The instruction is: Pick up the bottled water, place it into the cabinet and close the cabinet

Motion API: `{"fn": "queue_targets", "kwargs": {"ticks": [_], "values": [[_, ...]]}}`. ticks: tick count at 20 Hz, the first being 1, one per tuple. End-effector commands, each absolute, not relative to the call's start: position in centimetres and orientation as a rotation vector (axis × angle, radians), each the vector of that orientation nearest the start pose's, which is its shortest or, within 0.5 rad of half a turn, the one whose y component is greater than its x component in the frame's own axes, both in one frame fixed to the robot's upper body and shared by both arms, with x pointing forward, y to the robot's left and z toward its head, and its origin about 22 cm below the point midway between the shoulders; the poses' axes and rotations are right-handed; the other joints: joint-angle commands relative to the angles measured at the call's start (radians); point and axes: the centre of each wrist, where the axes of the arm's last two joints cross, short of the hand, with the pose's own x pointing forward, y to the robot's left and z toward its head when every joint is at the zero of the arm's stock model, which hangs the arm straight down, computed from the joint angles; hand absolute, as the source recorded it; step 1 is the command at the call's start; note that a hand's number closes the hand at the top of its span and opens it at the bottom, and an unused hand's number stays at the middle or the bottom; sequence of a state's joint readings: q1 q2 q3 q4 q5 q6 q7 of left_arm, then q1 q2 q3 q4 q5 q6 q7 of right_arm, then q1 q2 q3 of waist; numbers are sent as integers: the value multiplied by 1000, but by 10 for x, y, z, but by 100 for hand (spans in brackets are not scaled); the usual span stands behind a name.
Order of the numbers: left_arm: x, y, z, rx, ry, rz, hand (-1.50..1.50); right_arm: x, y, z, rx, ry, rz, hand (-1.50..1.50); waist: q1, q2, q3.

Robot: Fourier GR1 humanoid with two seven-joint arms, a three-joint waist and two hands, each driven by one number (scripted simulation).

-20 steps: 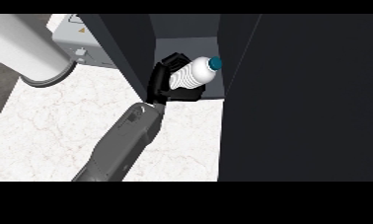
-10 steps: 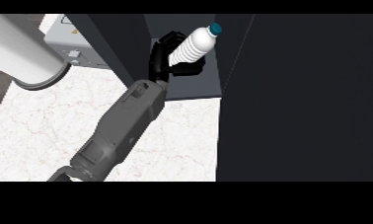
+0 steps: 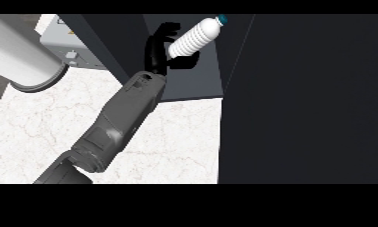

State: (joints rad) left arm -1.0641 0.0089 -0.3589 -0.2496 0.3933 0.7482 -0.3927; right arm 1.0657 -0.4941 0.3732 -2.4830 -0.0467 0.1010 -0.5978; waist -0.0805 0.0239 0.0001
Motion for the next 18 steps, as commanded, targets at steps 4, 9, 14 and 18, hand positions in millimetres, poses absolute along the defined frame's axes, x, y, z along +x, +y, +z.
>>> {"fn": "queue_targets", "kwargs": {"ticks": [4, 9, 14, 18], "values": [[433, 102, 37, 664, -1665, -119, -150, 23, -244, 120, 314, -1943, 221, -150, 2, 6, 0], [436, 108, 48, 474, -1823, -24, -150, 19, -240, 120, 337, -1943, 202, -150, 1, 10, -3], [432, 81, 62, 144, -1968, 97, 150, 20, -238, 124, 338, -1952, 229, -150, 22, 0, -4], [429, 82, 54, 15, -1967, 90, 150, 19, -235, 133, 369, -1959, 235, -150, 19, -7, -2]]}}
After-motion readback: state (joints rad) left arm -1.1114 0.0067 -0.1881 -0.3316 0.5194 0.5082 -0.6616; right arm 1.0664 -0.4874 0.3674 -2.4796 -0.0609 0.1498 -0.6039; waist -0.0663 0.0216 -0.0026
